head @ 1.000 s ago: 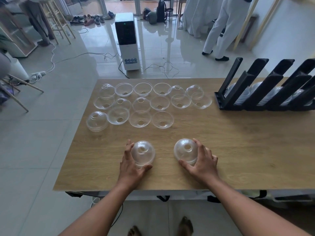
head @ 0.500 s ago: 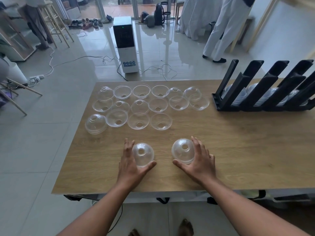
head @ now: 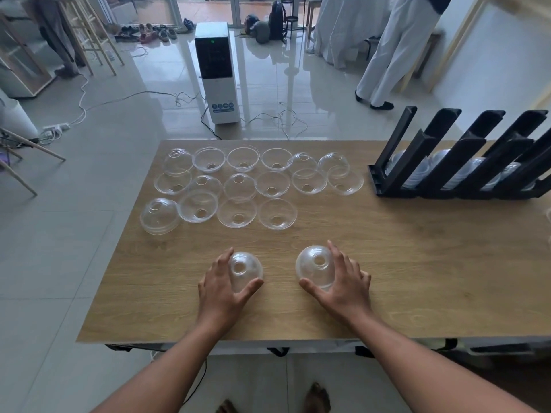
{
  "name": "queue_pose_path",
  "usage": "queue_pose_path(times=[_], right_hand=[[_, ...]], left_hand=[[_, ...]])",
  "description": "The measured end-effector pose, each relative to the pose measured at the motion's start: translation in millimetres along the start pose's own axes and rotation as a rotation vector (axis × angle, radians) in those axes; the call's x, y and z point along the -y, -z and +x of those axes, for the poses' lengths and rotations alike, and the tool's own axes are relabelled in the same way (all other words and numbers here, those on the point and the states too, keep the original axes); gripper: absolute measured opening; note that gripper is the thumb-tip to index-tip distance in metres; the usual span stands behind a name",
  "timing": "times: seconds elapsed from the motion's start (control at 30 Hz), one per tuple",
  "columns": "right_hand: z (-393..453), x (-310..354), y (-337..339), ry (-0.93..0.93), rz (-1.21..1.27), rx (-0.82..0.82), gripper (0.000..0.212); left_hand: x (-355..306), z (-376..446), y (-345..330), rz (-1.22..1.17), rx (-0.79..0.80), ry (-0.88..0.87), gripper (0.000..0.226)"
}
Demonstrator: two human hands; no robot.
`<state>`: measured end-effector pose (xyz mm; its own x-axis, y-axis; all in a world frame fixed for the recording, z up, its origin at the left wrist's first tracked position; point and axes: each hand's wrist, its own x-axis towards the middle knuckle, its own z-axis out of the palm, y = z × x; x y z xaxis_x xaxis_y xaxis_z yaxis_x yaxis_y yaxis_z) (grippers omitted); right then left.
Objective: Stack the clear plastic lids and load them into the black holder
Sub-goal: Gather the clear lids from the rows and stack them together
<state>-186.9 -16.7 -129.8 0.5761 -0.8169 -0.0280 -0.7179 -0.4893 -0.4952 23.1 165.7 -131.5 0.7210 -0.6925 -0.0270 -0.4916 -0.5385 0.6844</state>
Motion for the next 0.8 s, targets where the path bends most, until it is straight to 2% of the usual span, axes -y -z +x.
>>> queue_pose_path(times=[0.13,0.33,0.6,0.8], right_hand=[[-1,-3,8,0.008,0.019,-0.016,0.118],[42,22,38,0.082,0.025,-0.144,0.103],[129,98,33,0.222,-0.261,0.203,0.124],[154,115,20,0.229,-0.445,0.319,0.125]], left_hand=[[-1,0,1,-0.024,-0.013,0.033,0.107],[-2,-3,6,-0.058,-0.025,0.087,0.119],[-6,-5,14,-0.096,-0.007,0.119,0.127],[-4,-4,19,-0.204,0.034,0.176,0.134]])
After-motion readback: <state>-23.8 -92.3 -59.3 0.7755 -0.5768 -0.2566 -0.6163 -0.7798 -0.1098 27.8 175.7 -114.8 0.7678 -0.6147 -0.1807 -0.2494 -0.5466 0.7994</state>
